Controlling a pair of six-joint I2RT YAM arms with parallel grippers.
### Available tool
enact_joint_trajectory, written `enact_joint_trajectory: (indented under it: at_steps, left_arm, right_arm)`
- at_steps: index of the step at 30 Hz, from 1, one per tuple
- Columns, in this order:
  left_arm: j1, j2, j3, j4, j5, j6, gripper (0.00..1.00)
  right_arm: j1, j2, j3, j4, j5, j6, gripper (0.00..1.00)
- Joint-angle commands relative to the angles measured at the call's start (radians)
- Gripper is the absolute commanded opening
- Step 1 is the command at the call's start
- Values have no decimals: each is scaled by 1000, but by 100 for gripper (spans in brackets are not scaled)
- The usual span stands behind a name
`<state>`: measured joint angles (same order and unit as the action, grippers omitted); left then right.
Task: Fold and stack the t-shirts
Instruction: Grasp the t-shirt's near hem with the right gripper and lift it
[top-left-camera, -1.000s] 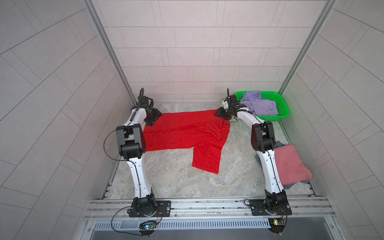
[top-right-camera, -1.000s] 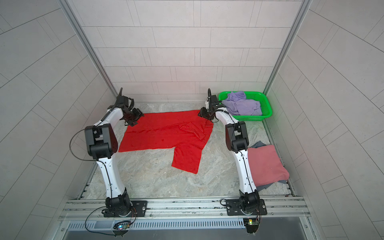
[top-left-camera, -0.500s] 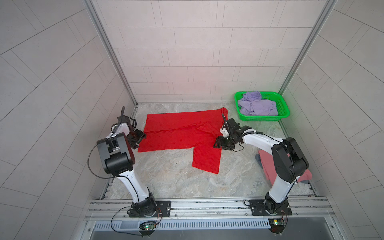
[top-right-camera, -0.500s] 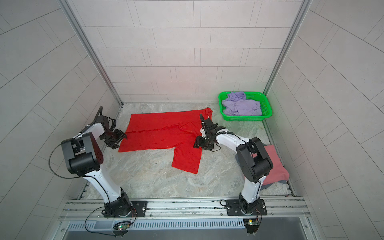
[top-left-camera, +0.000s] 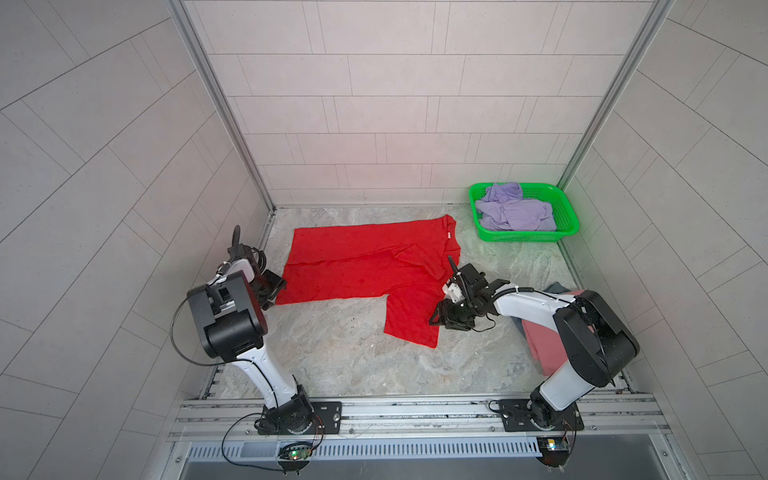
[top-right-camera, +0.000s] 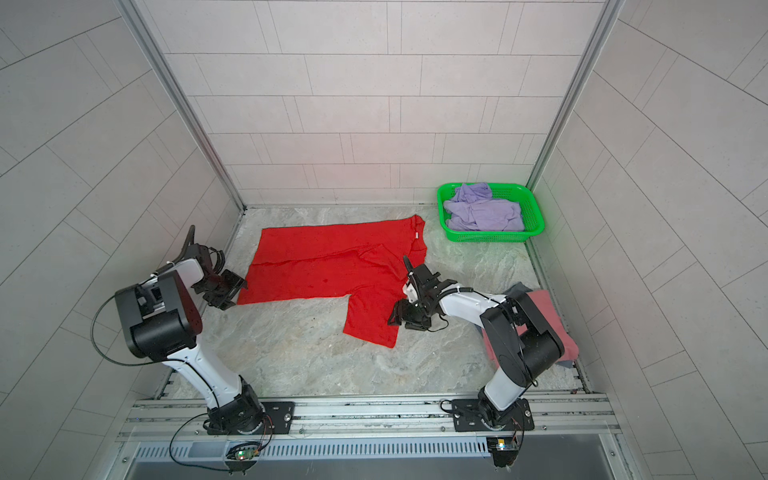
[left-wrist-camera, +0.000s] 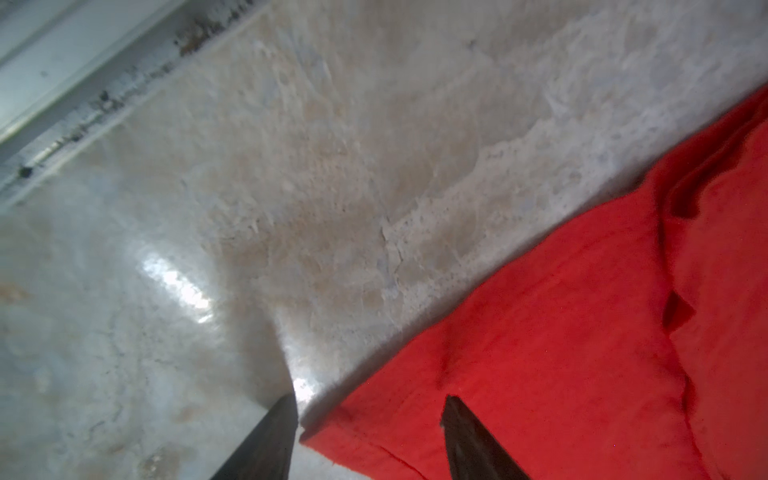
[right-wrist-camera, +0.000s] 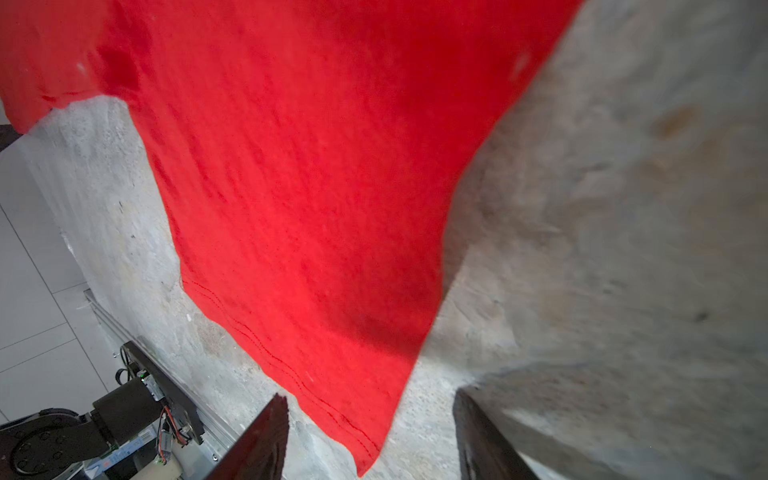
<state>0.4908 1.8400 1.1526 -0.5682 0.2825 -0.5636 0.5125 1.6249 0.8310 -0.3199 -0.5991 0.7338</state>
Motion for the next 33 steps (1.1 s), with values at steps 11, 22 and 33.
enact_joint_trajectory:
  at_steps: [11,22,33]
  left_arm:
    - [-55,4,-76,22,43,-56,21]
    - [-58,-38,-86,36,57,-61,3]
    - [-60,-74,-73,23,55,-46,0]
  right_arm:
    - [125,11,-103,-21,26,84,59]
    - [179,-3,-94,-75,89,86,50]
    - [170,75,77,-201,194,-70,0]
